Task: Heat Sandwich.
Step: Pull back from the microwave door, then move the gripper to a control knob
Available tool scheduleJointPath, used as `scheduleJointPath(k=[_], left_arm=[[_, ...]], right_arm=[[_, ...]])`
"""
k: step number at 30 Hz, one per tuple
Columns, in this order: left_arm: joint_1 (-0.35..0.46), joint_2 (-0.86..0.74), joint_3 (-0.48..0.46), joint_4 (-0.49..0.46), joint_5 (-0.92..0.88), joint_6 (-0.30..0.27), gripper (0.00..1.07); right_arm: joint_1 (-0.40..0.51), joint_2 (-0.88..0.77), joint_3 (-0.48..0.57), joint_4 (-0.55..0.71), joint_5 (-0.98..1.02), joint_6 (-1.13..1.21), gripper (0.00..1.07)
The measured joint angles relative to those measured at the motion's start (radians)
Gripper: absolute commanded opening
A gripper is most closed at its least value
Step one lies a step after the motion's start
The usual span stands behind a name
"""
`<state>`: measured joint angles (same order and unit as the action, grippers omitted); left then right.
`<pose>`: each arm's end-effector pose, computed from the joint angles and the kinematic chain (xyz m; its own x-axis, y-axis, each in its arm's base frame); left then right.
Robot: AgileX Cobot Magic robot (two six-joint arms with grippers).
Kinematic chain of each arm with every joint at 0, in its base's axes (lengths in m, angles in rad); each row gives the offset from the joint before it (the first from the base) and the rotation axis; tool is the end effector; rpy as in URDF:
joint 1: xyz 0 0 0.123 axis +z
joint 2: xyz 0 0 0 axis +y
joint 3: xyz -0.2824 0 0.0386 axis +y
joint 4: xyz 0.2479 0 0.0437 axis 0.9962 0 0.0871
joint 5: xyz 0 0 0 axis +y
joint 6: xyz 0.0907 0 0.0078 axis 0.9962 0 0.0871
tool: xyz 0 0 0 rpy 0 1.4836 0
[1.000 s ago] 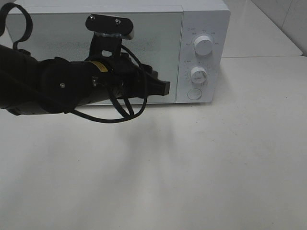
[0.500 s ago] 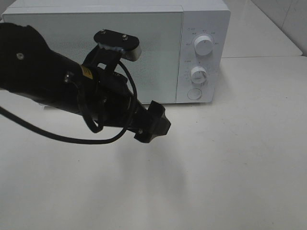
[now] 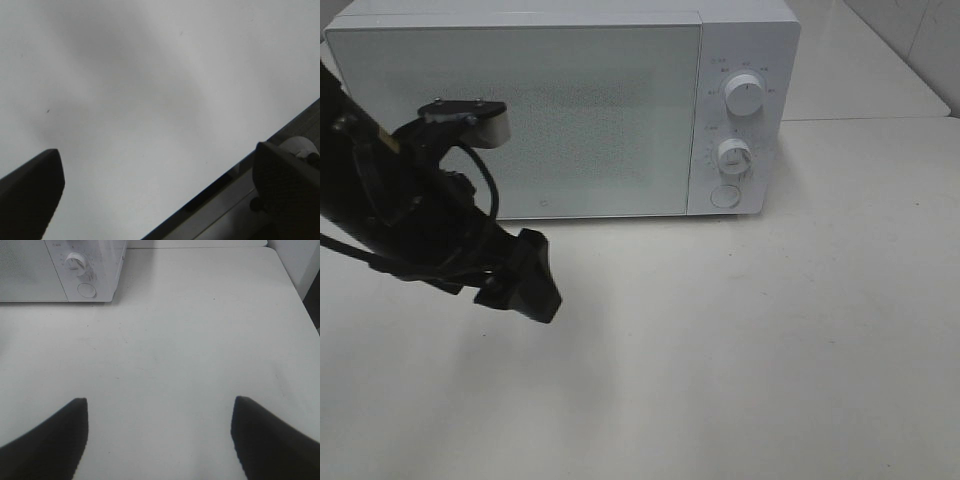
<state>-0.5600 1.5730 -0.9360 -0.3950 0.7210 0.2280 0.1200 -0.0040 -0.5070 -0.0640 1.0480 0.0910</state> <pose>0.2365 -0.1756 0.2099 -0.8408 0.4410 -0.3140 0.5235 0.8101 -0.2640 -0.0052 -0.0057 0.2803 -0.4342 0.0070 -0.9008 -0.0444 0.9986 0.0291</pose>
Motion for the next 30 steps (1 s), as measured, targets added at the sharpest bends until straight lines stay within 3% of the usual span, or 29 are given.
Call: scheduleJointPath(k=[11,21,25,27,30], left_arm=[[0.196,-0.023,0.011,0.078,0.162,-0.01,0.97],[0.484,-0.27,0.112,0.147,0.219,-0.037,0.97],[0.55,-0.341,0.116,0.168,0.255,-0.056,0.97],[0.613,-0.423,0.116,0.216,0.292,-0.093,0.97],[0.64,-0.491,0.116,0.258,0.314,-0.114,0.97]], right_arm=[[0.0,0.0,0.0,0.0,0.0,0.0,0.76],[0.0,0.0,0.0,0.0,0.0,0.0,0.75],[0.0,0.0,0.0,0.0,0.0,0.0,0.75],[0.0,0.0,0.0,0.0,0.0,0.0,0.75],[0.0,0.0,0.0,0.0,0.0,0.0,0.75]])
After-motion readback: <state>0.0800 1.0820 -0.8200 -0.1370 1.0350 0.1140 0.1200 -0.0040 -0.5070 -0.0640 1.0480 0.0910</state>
